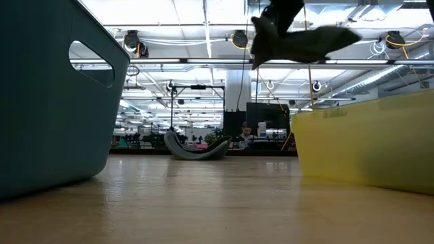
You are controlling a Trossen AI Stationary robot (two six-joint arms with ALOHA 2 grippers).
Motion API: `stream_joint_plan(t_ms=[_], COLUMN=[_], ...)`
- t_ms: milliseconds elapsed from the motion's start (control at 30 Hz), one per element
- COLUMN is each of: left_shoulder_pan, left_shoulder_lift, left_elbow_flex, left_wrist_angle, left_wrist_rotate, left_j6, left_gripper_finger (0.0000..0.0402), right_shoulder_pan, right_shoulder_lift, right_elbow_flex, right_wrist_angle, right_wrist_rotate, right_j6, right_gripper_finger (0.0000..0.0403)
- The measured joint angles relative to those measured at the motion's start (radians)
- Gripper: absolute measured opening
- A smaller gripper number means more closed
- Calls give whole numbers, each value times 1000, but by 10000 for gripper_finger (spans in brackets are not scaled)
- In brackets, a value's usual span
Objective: Pick & Place hat
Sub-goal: Put the right gray cap into the yellow bin
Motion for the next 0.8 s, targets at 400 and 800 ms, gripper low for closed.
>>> stream_joint_plan(t_ms=[400,800], left_shoulder_pan=[0,0], left_shoulder_lift=[0,0], left_elbow_flex=[0,0], left_wrist_angle=[-2,-3], left_wrist_rotate=[17,16], left_j6=[-27,-84], left_gripper_finger=[225,225], right_shoulder_pan=[241,521], right_shoulder_lift=[-104,-135], right_elbow_flex=[0,0], right_wrist_angle=[-2,-2], right_wrist_rotate=[-2,-55], right_j6=[135,263], right_gripper_finger=[0,0])
